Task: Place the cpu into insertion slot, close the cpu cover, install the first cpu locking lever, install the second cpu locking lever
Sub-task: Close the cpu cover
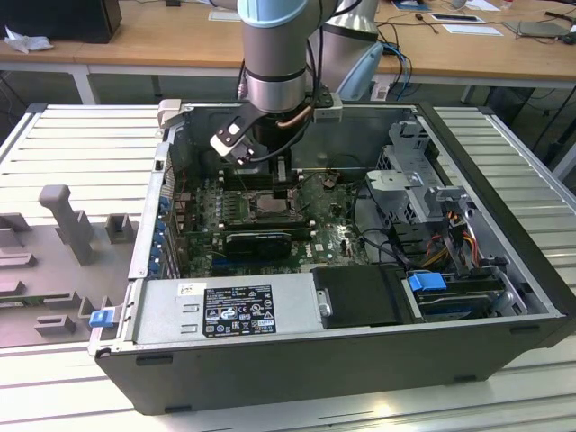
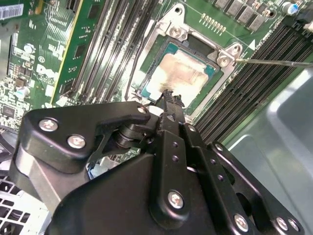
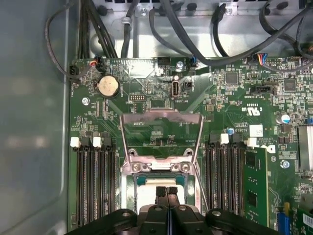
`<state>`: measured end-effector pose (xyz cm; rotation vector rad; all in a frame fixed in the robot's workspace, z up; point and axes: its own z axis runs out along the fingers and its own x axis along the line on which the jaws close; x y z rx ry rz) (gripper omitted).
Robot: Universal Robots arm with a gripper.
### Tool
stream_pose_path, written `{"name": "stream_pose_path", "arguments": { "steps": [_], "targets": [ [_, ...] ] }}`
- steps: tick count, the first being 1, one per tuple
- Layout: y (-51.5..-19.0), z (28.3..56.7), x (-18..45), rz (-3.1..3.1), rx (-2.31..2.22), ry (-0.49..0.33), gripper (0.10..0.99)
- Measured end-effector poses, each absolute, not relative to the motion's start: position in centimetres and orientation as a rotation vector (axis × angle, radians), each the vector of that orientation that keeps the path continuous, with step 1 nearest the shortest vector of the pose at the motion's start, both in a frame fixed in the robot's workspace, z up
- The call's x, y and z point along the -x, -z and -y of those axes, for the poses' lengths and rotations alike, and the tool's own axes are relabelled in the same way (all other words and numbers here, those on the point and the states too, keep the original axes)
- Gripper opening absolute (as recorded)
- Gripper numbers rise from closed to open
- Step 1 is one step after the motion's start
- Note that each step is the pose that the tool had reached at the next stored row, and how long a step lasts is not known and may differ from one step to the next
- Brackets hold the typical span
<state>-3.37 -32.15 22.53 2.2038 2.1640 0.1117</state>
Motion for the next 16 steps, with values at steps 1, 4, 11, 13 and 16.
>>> {"name": "stream_pose_path", "arguments": {
  "steps": [1, 4, 11, 13, 16],
  "targets": [
    [-22.53, 32.15, 3.36, -2.164, -2.204, -0.112, 0.106],
    [-22.86, 32.14, 3.36, -2.164, -2.204, -0.112, 0.106],
    [-22.96, 32.13, 3.10, -2.164, -2.204, -0.112, 0.106],
    [-22.99, 32.13, 3.09, -2.164, -2.204, -0.112, 0.106],
    [-23.01, 32.14, 2.81, -2.164, -2.204, -0.112, 0.106]
  ]
}}
